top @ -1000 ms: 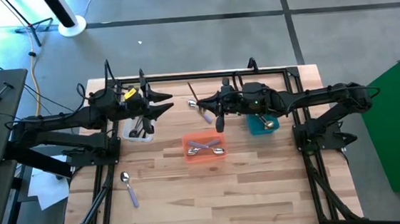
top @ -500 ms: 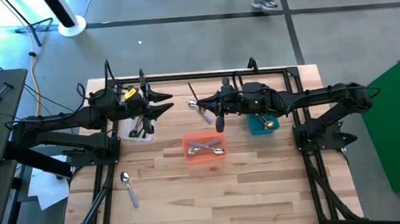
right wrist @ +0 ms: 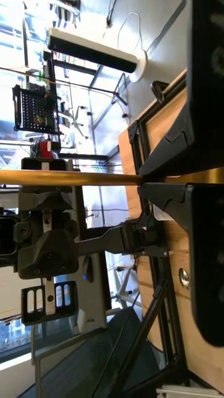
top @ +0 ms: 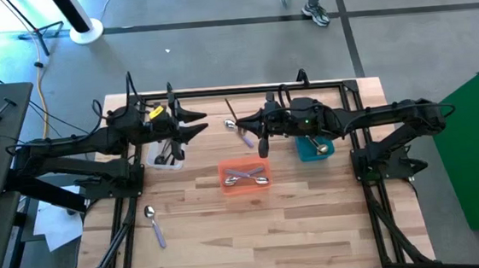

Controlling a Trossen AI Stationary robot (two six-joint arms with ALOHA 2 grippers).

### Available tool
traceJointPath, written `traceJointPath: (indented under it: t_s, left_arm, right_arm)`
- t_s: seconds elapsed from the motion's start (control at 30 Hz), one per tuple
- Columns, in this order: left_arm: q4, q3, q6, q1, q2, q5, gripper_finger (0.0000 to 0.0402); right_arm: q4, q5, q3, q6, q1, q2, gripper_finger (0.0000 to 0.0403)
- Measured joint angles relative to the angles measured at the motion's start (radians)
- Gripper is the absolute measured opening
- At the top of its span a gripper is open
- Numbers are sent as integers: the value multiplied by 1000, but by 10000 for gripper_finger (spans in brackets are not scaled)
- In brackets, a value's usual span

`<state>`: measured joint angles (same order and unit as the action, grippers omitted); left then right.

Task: Sort silverware by color (type)
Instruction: Put the gold spoon into the blue bin

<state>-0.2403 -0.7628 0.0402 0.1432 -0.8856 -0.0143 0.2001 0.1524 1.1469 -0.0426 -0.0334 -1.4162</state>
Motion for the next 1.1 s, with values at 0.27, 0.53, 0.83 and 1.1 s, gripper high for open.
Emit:
traceJointPath:
  t_s: [0.27,0.53,0.83,1.1]
  left_arm:
    - [10,0,0,0,0,0,131]
    - [10,0,0,0,0,0,131]
    - [10,0,0,0,0,0,131]
    - [10,0,0,0,0,0,131]
  right_arm:
    - [0,-3,0,-1,0,0,0]
    - [-32,-5,0,-1,0,0,0]
    - [-42,-11,0,-5,0,0,0]
    - [-42,-18,0,-9,0,0,0]
